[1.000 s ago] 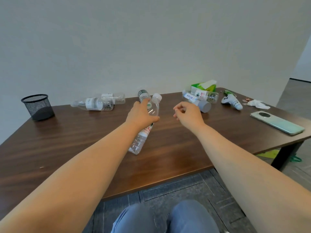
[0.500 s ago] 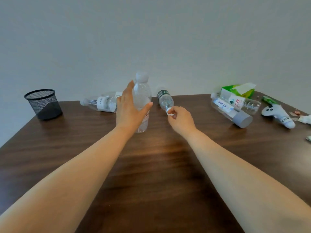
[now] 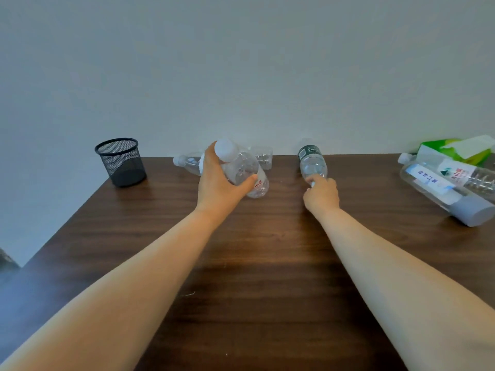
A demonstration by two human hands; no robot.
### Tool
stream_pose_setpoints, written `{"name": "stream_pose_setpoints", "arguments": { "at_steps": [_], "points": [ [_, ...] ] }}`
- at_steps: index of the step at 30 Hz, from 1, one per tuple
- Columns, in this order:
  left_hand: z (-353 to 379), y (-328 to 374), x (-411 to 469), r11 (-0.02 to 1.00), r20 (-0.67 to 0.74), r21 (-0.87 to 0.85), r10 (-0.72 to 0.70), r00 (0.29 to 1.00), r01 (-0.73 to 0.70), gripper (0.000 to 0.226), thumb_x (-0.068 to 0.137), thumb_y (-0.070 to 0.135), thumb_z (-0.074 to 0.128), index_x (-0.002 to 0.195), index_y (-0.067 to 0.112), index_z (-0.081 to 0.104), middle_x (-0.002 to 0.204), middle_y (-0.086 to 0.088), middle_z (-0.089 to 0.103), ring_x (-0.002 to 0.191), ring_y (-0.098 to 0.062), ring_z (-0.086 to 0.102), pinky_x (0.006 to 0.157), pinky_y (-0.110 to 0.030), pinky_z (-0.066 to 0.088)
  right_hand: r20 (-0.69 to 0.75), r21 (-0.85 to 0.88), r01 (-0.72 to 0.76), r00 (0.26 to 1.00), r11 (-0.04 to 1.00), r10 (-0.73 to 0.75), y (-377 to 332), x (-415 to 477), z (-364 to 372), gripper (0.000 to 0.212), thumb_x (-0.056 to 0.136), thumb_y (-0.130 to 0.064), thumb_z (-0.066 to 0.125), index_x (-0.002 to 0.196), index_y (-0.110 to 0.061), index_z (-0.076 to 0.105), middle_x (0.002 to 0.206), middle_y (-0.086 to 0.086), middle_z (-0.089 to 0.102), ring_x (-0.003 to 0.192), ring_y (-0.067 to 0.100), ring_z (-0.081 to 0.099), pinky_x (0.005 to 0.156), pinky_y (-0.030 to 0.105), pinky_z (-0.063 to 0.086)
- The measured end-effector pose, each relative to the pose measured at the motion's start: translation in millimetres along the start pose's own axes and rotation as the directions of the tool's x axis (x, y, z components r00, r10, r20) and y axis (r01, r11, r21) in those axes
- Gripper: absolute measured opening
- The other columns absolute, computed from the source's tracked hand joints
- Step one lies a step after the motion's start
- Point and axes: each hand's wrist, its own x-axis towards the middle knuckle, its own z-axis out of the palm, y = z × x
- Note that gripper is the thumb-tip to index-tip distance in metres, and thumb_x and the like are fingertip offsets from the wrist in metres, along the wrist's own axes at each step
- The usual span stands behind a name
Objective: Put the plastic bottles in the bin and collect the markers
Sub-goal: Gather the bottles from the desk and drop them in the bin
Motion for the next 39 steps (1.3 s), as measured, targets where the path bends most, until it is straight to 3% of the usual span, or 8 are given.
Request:
{"name": "stream_pose_setpoints", "arguments": {
  "at_steps": [4,9,14,19,22,30,35,39],
  "points": [
    [-23.8,2.5,-3.5,1.0,-0.039,0.014,0.013,0.999,-0.013,0.074,0.066,0.025,0.082,0.126,0.014,0.039,0.115,0.005,0.047,0.104,-0.009,0.049,0.084,-0.019,0.043,-0.015,0.203,-0.088,0.996,0.975,0.093,-16.8,-15.6,-1.9,0.036,0.09,-0.005,0.044,0.126,-0.013,0.048,0.134,0.02,0.042,0.117,0.036,0.049,0.082,0.028,0.039],
    [-62.8,11.4,-18.0,1.0,-0.091,-0.005,0.017,0.996,-0.018,0.075,0.065,0.028,0.083,0.126,0.014,0.041,0.115,0.005,0.048,0.101,-0.007,0.05,0.076,-0.006,0.039,-0.081,0.511,-0.119,0.979,0.851,0.186,-51.0,-50.8,-2.5,0.029,0.092,-0.005,0.038,0.121,-0.011,0.038,0.127,0.022,0.049,0.098,0.033,0.052,0.074,0.035,0.044],
    [-118.5,12.0,-36.8,0.997,-0.183,0.08,0.005,0.983,0.01,0.077,0.06,0.047,0.08,0.123,0.018,0.046,0.116,0.001,0.051,0.113,-0.017,0.05,0.096,-0.033,0.046,-0.12,0.618,0.108,0.992,0.778,-0.042,-95.9,-96.7,16.9,0.016,0.091,-0.011,0.042,0.103,-0.018,0.036,0.111,0.018,0.057,0.088,0.03,0.061,0.057,0.029,0.043],
    [-189.4,3.5,-60.0,0.976,-0.334,0.197,-0.026,0.942,0.097,0.069,0.068,0.052,0.073,0.124,0.021,0.045,0.119,0.002,0.055,0.112,-0.018,0.053,0.091,-0.035,0.047,0.015,0.67,0.187,0.964,0.718,-0.265,-149.3,-147.6,54.1,0.016,0.09,-0.015,0.052,0.097,-0.016,0.038,0.082,-0.002,0.054,0.066,0.018,0.063,0.06,0.029,0.047],
    [-241.6,-6.8,-75.7,0.965,-0.438,0.208,-0.053,0.897,0.159,0.065,0.073,0.047,0.072,0.125,0.02,0.043,0.117,0.004,0.057,0.097,-0.013,0.055,0.08,-0.027,0.042,0.088,0.698,0.169,0.944,0.695,-0.317,-179.5,-175.5,83.3,0.015,0.092,-0.019,0.051,0.088,-0.019,0.037,0.085,-0.001,0.054,0.059,0.012,0.061,0.058,0.027,0.047],
    [-369.6,-49.9,-130.0,0.907,-0.634,0.225,-0.142,0.76,0.357,0.074,0.071,0.053,0.07,0.128,0.02,0.038,0.124,-0.001,0.057,0.103,-0.023,0.06,0.091,-0.037,0.048,0.269,0.681,0.161,0.853,0.714,-0.448,-255.2,-256.9,163.9,0.018,0.089,-0.016,0.056,0.098,-0.016,0.04,0.087,0.003,0.057,0.068,0.017,0.062,0.062,0.029,0.05],
    [-418.8,-73.7,-164.7,0.868,-0.701,0.208,-0.189,0.687,0.451,0.075,0.073,0.048,0.072,0.132,0.018,0.038,0.13,-0.004,0.054,0.114,-0.027,0.056,0.098,-0.042,0.046,0.303,0.622,0.29,0.767,0.728,-0.565,-291.0,-303.1,207.8,0.022,0.084,-0.009,0.058,0.099,-0.015,0.043,0.098,0.006,0.051,0.082,0.021,0.054,0.054,0.019,0.039],
    [-447.6,-92.4,-183.7,0.839,-0.727,0.214,-0.205,0.655,0.5,0.077,0.074,0.046,0.071,0.134,0.013,0.036,0.133,-0.006,0.049,0.115,-0.028,0.054,0.098,-0.042,0.046,0.352,0.527,0.4,0.701,0.75,-0.621,-307.1,-328.9,234.3,0.021,0.081,-0.009,0.058,0.099,-0.013,0.049,0.106,0.01,0.056,0.085,0.021,0.051,0.066,0.025,0.038]
  ]
}}
